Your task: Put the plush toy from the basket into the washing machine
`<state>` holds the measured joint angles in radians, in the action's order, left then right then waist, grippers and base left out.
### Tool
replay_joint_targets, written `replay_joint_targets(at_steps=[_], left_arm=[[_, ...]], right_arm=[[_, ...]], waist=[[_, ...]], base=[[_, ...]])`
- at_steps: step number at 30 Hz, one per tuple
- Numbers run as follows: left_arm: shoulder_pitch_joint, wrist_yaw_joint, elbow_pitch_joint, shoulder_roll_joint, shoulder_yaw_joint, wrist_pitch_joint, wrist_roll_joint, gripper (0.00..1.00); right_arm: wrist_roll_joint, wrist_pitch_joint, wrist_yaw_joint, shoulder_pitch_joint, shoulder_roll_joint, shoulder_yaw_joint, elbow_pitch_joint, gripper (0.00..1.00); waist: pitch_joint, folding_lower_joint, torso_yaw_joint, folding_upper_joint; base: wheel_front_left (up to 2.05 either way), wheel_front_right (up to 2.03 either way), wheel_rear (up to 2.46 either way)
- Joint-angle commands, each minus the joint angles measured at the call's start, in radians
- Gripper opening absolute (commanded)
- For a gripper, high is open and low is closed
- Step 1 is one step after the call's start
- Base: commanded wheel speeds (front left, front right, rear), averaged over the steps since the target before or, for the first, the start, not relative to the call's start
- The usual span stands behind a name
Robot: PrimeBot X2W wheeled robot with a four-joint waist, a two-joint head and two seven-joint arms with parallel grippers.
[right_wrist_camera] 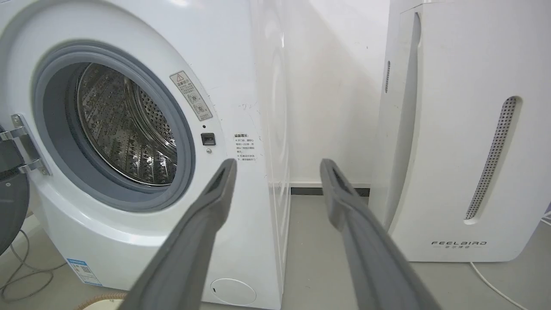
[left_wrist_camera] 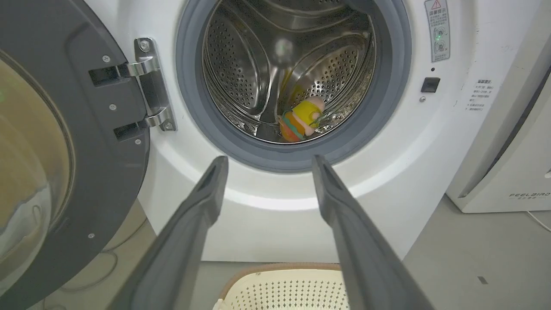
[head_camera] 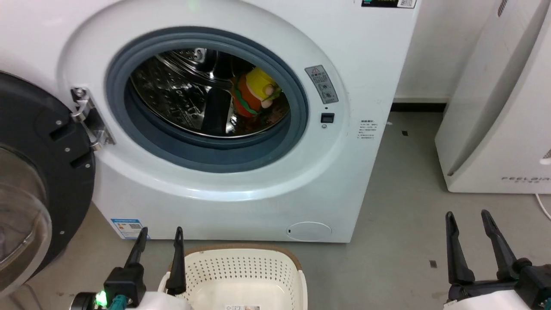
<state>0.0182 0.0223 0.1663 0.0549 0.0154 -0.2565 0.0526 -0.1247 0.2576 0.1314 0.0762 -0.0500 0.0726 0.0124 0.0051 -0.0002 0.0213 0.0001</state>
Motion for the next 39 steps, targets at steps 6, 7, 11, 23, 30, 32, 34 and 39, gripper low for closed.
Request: replay_joint_targets(at_steps=[6, 7, 11, 23, 30, 32, 34, 39], left_arm=[[0.025, -0.005, 0.002, -0.002, -0.009, -0.005, -0.003, 1.00], [0.026, -0.005, 0.004, -0.003, -0.011, -0.005, -0.002, 1.00], [0.016, -0.002, 0.002, -0.002, -0.008, 0.002, -0.001, 0.00], [0.013, -0.004, -0.014, -0.003, -0.009, 0.027, -0.006, 0.00], [0.011, -0.005, -0.024, -0.003, -0.010, 0.041, -0.009, 0.00], [0.011, -0.006, -0.026, -0.003, -0.010, 0.045, -0.010, 0.00], [0.010, -0.006, -0.029, -0.003, -0.010, 0.049, -0.011, 0.00], [0.009, -0.007, -0.036, -0.003, -0.010, 0.059, -0.013, 0.00]], right_arm=[[0.002, 0.004, -0.001, 0.021, 0.000, -0.002, -0.008, 1.00], [0.002, 0.004, -0.001, 0.022, 0.000, -0.003, -0.009, 1.00], [0.000, -0.002, 0.000, 0.004, 0.000, -0.004, -0.005, 0.00], [0.012, -0.027, 0.000, -0.004, 0.000, -0.010, -0.006, 0.00], [0.019, -0.041, 0.000, -0.008, 0.000, -0.014, -0.006, 0.00], [0.021, -0.045, 0.000, -0.010, 0.000, -0.015, -0.006, 0.00], [0.023, -0.049, 0.000, -0.011, 0.000, -0.016, -0.007, 0.00], [0.028, -0.059, 0.000, -0.014, 0.000, -0.019, -0.007, 0.00]], waist=[[-0.023, 0.0002, 0.021, -0.0001], [-0.025, 0.0002, 0.022, -0.0001], [-0.026, 0.0002, 0.021, -0.0001], [-0.024, 0.0002, 0.017, -0.0001], [-0.022, 0.0002, 0.015, -0.0001], [-0.022, 0.0002, 0.014, -0.0001], [-0.022, 0.0002, 0.014, -0.0001], [-0.021, 0.0002, 0.012, -0.0001]], base=[[0.00, 0.00, 0.00], [0.00, 0.00, 0.00], [0.00, 0.00, 0.00], [0.00, 0.00, 0.00], [0.00, 0.00, 0.00], [0.00, 0.00, 0.00], [0.00, 0.00, 0.00], [0.00, 0.00, 0.00]])
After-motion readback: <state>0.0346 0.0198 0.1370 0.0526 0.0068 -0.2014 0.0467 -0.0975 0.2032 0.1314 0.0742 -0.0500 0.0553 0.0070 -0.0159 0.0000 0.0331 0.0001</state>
